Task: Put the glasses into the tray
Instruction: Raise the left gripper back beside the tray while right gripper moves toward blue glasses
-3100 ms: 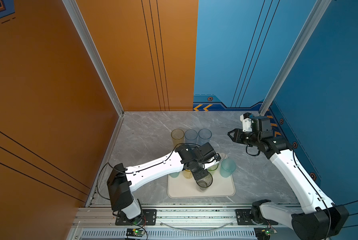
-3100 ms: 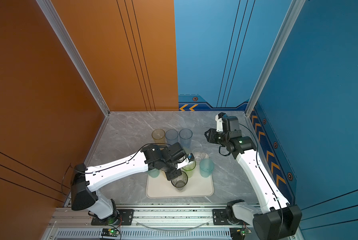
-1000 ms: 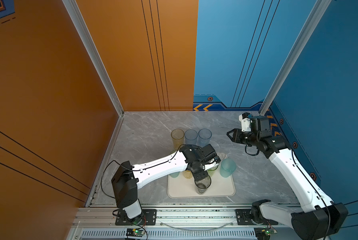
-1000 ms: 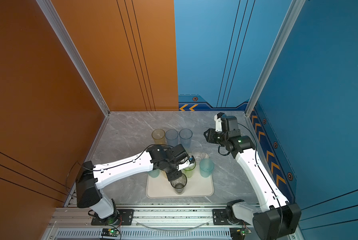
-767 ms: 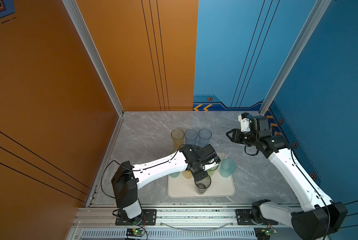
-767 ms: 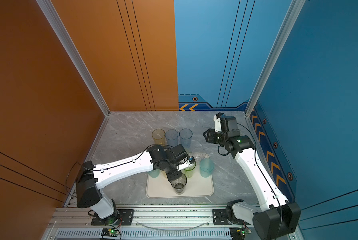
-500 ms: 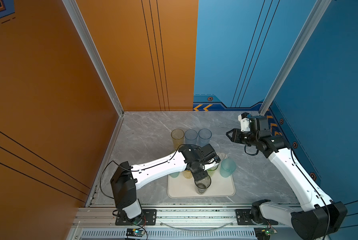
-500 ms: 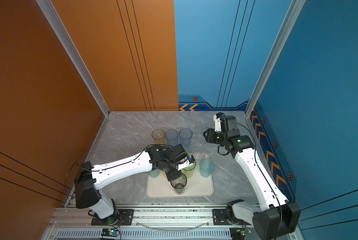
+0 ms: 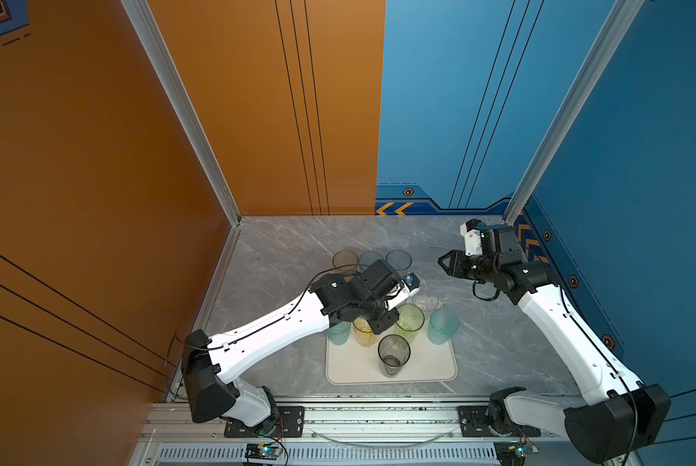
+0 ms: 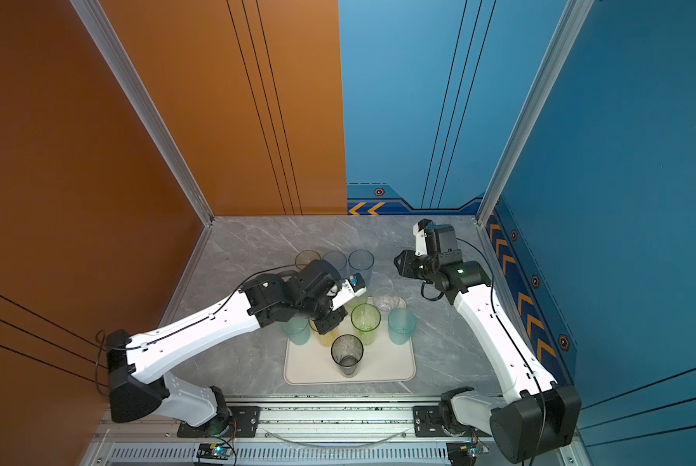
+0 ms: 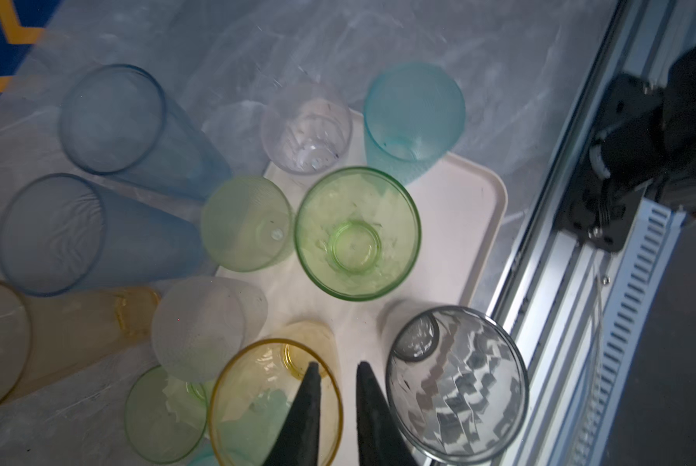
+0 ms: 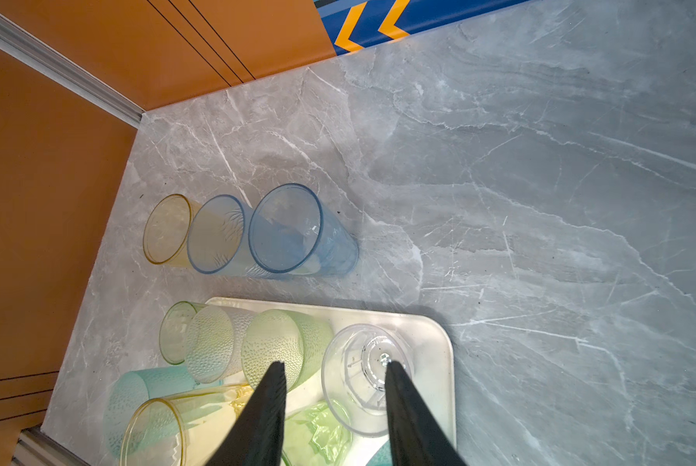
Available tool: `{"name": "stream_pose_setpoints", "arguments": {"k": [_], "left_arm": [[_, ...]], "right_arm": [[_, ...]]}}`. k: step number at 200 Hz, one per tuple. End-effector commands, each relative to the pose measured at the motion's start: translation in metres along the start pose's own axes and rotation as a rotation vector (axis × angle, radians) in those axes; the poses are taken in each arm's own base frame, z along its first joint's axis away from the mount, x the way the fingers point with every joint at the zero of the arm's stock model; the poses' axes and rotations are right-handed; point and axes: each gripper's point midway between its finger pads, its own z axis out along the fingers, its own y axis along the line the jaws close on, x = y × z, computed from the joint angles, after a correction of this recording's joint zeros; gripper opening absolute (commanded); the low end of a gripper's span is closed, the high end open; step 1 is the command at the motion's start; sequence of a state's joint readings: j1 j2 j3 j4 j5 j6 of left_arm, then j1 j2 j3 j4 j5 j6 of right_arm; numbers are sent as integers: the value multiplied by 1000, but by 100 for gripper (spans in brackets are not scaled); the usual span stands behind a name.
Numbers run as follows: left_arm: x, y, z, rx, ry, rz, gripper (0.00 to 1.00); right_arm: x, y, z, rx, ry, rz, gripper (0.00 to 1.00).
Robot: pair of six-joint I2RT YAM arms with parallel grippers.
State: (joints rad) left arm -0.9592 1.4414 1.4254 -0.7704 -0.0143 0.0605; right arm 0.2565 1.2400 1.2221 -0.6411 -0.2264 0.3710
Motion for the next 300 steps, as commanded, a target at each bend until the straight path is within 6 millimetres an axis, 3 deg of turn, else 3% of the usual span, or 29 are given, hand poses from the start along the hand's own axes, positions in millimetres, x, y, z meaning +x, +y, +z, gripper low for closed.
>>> {"name": "stream_pose_setpoints", "arguments": {"k": [1,27,54,97,110,117,145,225,300], "left_arm": [[-15,47,-13,-118,-155,-192,19],[-4,101,-30,-212,-282,-407,20],[26,150,-55,-358,-308,-535,21],[75,191,-80,-489,-316,-667,24],[83,197,-84,-498,-319,-692,24],[97,197,-74,-496,-285,-710,24],[111,201,-69,-489,-267,-739,24],[127,203,-55,-463,-255,-776,24],[131,205,-47,-441,-246,-791,24]], "right_arm": [[4,-8,9,46,3,-15,39],[10,-8,11,66,34,-40,39],[12,-12,8,118,54,-82,40],[13,-12,17,146,89,-105,39],[14,-9,20,161,106,-130,38],[14,-7,21,169,115,-143,38],[13,2,27,172,134,-172,35],[7,22,65,176,252,-231,25],[6,24,104,222,351,-285,24]]}}
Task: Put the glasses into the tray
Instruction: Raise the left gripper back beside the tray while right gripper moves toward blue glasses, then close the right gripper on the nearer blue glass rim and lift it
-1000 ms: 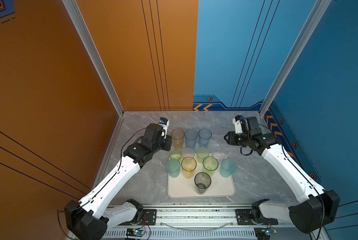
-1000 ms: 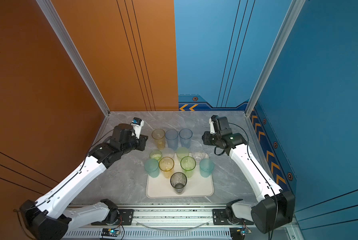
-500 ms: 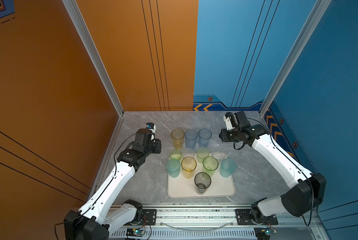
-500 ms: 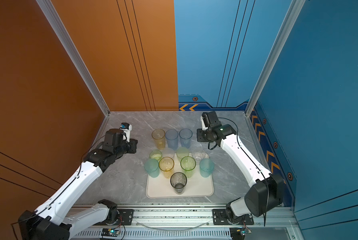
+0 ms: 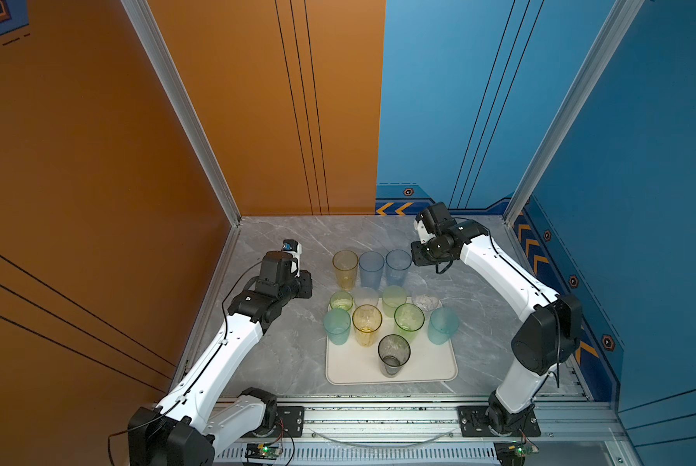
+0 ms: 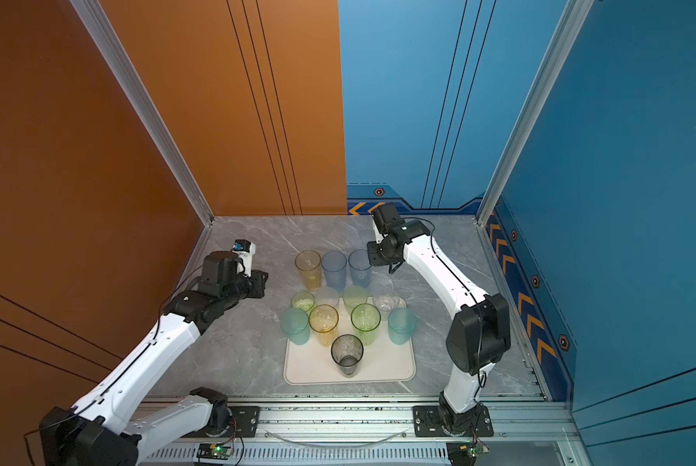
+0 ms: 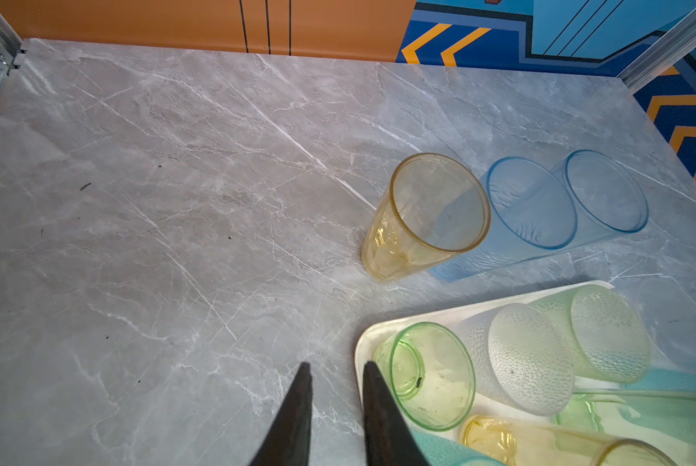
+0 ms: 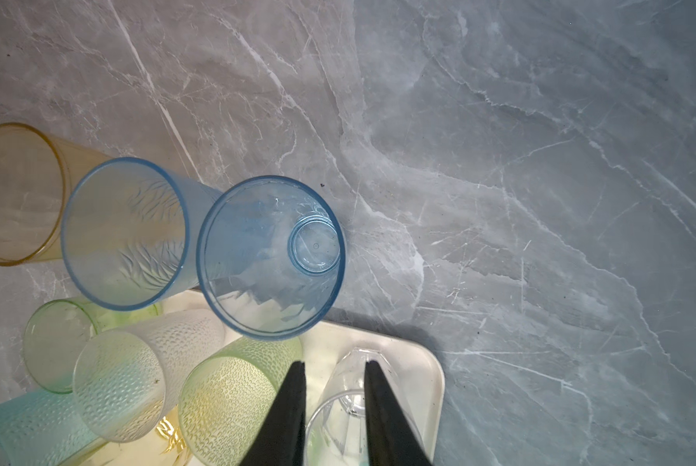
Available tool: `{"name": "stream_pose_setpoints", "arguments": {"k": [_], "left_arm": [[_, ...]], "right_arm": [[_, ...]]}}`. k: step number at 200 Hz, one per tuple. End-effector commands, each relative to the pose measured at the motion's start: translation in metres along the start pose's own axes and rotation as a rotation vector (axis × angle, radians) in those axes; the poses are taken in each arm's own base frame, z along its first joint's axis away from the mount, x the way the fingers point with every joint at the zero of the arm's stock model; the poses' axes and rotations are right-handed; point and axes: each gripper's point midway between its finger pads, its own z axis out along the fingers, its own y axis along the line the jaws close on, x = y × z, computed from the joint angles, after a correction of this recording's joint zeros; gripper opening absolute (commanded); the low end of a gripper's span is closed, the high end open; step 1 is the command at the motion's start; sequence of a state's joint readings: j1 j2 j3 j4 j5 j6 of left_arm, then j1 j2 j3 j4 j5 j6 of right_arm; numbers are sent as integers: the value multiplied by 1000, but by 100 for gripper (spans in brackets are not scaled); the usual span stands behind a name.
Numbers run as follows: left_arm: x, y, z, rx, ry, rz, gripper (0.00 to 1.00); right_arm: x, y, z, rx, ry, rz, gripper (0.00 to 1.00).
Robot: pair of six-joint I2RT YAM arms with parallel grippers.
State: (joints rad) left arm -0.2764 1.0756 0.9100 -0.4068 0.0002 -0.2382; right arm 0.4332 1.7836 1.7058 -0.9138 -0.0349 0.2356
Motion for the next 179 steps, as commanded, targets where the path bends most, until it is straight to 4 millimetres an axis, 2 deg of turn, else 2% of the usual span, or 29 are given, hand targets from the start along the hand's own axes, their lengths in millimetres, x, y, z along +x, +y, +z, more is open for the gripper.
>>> {"name": "stream_pose_setpoints", "arguments": {"k": [1,34,36,43,87,179], "left_arm": [[6,0,7,18,15,-23,24],[7,-1,9,21,22,-24,24],[7,-1,9,22,22,-24,24],[7,-1,10,21,22,-24,24],[8,-1,12,25,28,-25,24],[10,0,15,30,37,-25,24]], "right_arm": [[3,-2,4,44,50,-41,24],[4,-7,19,79,78,-49,24],[-3,-6,15,74,58,-47,24],[-6,-5,16,73,55,-46,23],[-9,-4,32,69,81,-47,21],[-15,-5,47,63,97,-39,20]]}}
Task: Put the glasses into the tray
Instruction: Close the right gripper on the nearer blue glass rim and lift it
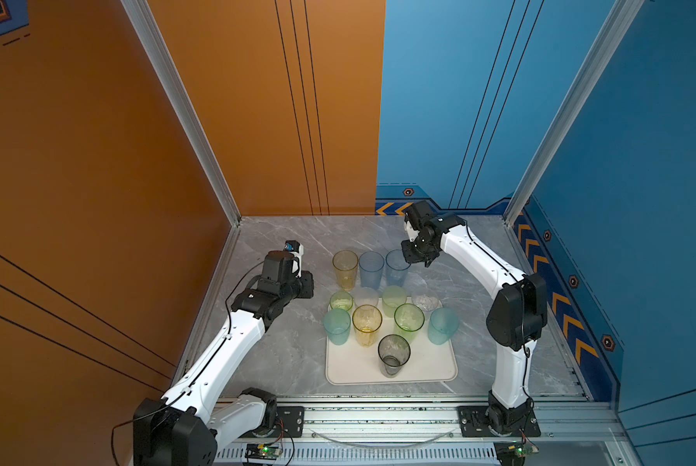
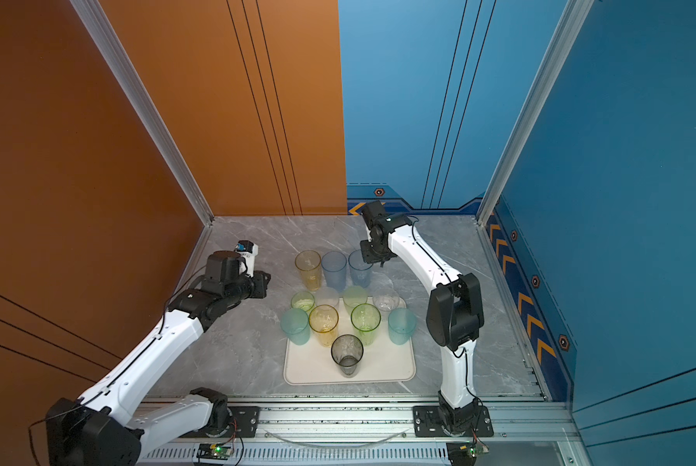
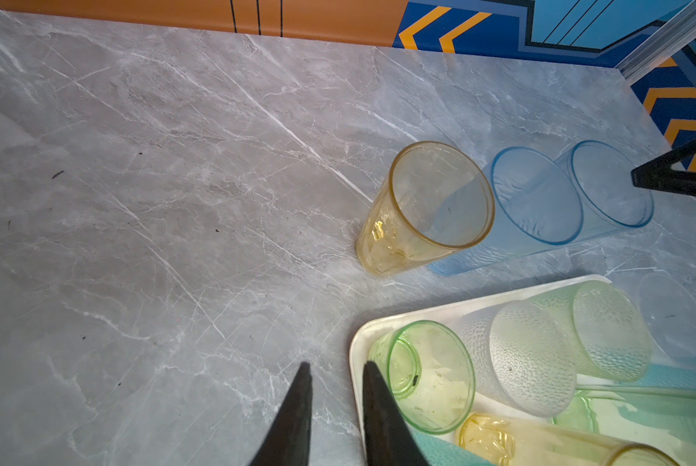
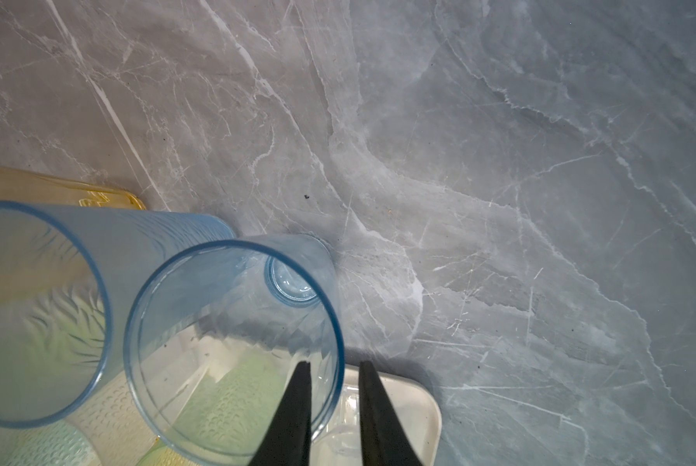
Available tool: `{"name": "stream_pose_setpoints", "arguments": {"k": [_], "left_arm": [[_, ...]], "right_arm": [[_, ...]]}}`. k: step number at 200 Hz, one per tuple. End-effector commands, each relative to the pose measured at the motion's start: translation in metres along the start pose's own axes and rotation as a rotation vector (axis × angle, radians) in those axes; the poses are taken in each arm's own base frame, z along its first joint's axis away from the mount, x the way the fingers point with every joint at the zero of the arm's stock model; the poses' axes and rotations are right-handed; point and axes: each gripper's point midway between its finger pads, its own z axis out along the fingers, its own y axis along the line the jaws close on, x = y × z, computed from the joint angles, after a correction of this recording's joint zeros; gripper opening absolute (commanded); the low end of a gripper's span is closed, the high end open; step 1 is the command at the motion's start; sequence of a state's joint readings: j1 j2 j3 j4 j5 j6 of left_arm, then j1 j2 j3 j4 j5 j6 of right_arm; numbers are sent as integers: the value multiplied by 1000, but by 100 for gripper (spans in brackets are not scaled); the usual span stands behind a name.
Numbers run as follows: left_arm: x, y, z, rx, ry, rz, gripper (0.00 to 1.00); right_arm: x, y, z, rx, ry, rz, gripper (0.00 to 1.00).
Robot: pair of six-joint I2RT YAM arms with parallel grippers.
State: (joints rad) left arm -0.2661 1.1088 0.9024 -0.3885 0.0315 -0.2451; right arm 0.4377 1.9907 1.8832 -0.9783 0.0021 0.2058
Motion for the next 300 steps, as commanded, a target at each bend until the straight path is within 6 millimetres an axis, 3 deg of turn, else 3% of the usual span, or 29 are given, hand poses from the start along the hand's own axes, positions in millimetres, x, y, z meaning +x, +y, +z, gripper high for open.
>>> {"name": "stream_pose_setpoints", "arguments": {"k": [1,54,106,109,116,192,247,250,300], "left_arm": [[4,1,5,12,11,-12,24],[6,4,7,7,17,-15,24],[7,6,7,7,18,-22,24],[7,6,7,7,18,-22,24],[7,7,7,7,18,-23,24],[5,7,8,12,18,-23,24],[10,5,13,25,43,-21,24],[11,5,14,25,48,-22,24],[15,6,15,18,64,-15,23]], "right_arm": [[-3,-4,2,9,14,-3,20],[-4,-5,14,10,43,-1,18],[-5,-3,12,3,39,-1,14],[-2,-3,22,6,63,-3,14],[-1,-3,24,8,69,-3,13],[1,-1,25,20,85,-25,6],[-7,-9,10,72,36,-37,2],[-10,-10,-1,72,10,-35,2],[-24,-25,-54,86,-154,-2,1]]}}
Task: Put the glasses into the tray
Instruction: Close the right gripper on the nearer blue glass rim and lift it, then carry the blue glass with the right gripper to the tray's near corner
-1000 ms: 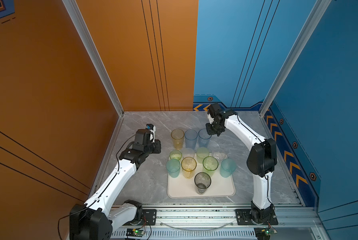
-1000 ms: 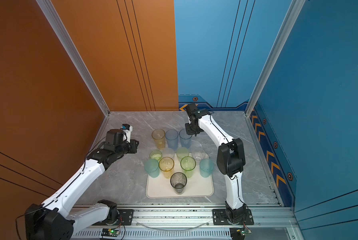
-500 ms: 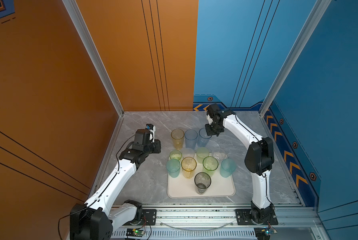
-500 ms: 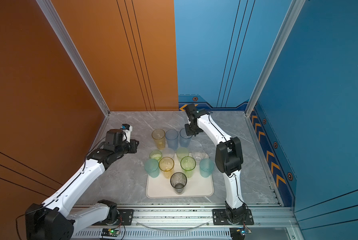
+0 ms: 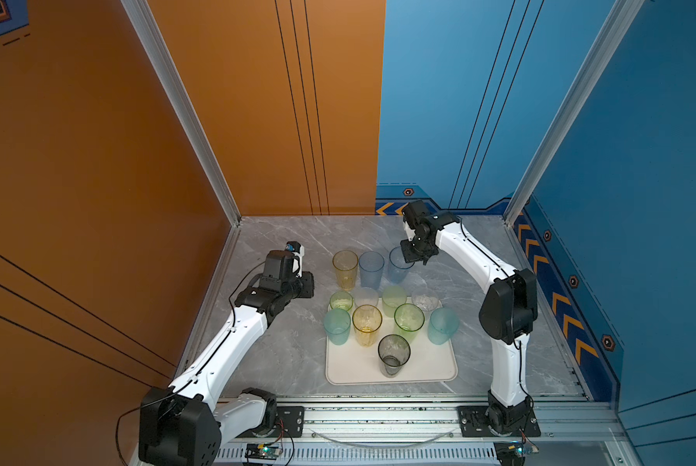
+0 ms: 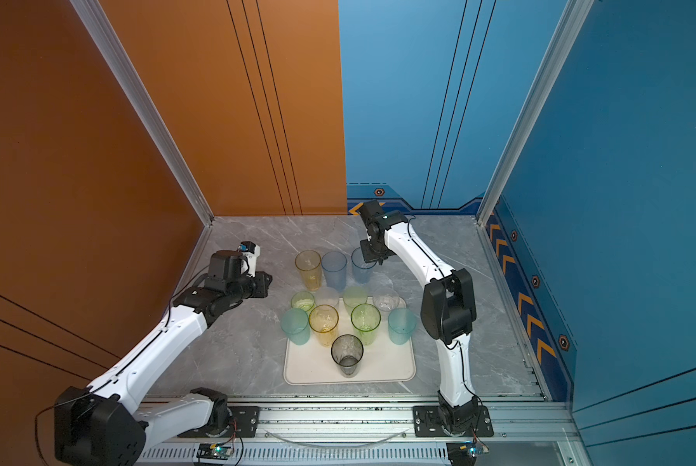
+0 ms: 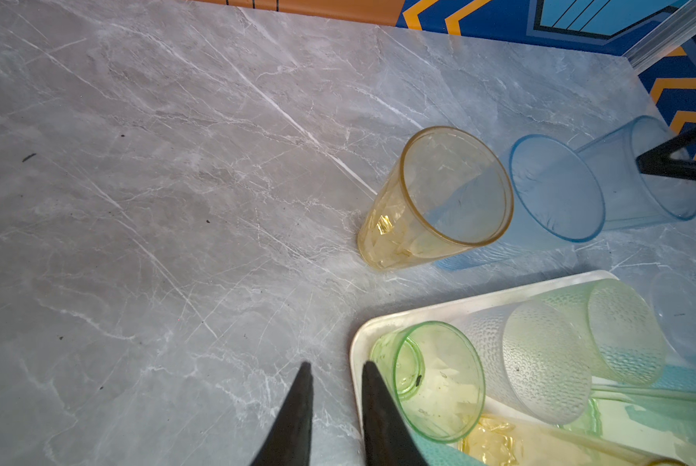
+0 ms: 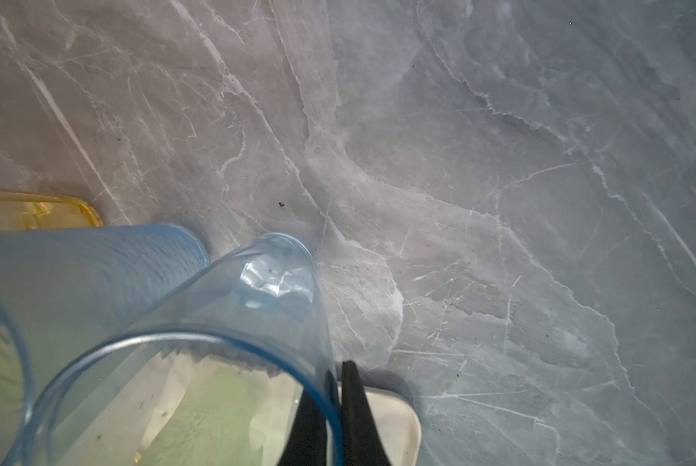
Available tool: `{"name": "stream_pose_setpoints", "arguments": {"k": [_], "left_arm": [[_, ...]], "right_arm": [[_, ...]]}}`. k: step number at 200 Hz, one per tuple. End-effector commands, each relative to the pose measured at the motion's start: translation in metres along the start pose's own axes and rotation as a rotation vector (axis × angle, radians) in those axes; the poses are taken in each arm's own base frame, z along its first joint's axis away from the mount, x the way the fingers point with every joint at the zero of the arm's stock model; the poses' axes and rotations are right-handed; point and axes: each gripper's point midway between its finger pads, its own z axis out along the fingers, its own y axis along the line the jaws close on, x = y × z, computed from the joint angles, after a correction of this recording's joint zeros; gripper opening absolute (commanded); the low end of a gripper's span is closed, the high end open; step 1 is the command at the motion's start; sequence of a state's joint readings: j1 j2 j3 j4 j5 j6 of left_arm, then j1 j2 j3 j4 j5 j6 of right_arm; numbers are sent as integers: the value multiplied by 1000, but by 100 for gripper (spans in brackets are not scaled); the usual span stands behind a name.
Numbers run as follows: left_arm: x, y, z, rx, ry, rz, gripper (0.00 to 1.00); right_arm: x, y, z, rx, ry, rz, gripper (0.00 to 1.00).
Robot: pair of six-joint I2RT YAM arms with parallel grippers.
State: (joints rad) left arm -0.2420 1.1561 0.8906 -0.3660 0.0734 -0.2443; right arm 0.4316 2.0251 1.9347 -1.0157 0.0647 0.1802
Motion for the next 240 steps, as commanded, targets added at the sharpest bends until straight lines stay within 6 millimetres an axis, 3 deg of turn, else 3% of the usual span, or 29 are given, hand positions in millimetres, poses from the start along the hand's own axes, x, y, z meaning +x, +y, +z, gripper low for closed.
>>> {"name": "stream_pose_setpoints", "arguments": {"k": [1,33,37,59,84,109,161,188,240], "left_arm": [[6,2,1,2,25,2,23],[10,3,2,-5,34,5,23],[11,3,2,-6,35,6,23],[12,3,2,-11,39,8,23],[9,3,0,-21,39,15,23],[3,2,-4,-23,28,20,23],[-12,-5,-13,-10,1,27,23],[-18,-7,-19,-7,-8,33,23],[-25,-9,-24,-13,-13,48,24]], "right_arm": [[-19,-17,-57,20,-166,26,1],[-16,-35,-110,9,-290,59,0],[-8,-37,-110,12,-283,58,0],[11,-50,-150,-2,-367,63,0],[47,-60,-199,-59,-469,68,2],[95,-66,-235,-97,-517,61,3],[182,-55,-271,-166,-480,40,2],[219,-48,-266,-193,-365,0,1],[252,-38,-258,-233,-215,-26,1]]}}
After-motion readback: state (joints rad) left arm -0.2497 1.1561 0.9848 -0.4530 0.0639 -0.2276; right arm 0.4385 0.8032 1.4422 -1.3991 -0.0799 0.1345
